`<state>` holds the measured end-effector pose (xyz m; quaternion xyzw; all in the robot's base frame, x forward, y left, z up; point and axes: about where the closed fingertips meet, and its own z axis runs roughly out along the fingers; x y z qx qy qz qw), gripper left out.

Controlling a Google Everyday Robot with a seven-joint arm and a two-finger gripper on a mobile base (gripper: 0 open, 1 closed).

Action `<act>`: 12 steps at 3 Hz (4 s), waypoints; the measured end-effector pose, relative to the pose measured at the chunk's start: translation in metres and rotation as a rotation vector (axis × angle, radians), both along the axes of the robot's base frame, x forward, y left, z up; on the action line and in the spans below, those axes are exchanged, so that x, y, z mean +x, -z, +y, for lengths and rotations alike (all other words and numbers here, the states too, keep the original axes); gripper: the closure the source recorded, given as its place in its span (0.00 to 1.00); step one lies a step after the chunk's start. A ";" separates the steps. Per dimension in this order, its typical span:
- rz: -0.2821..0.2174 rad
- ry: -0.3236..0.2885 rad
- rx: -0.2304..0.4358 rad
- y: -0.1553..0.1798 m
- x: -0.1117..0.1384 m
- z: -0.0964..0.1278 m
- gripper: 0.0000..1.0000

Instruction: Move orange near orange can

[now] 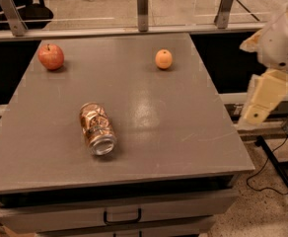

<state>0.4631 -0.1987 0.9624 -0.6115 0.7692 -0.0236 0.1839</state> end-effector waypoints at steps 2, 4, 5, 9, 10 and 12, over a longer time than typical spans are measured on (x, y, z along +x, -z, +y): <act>-0.067 -0.061 0.193 0.050 0.100 0.063 0.00; -0.100 -0.069 0.298 0.060 0.151 0.095 0.00; -0.131 -0.041 0.353 0.065 0.172 0.107 0.00; -0.136 0.187 0.609 0.111 0.283 0.118 0.41; -0.114 0.218 0.648 0.111 0.283 0.118 0.64; -0.066 0.088 0.730 0.073 0.243 0.160 1.00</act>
Offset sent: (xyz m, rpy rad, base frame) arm 0.1683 0.0982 -0.0726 0.3321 -0.1066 0.0803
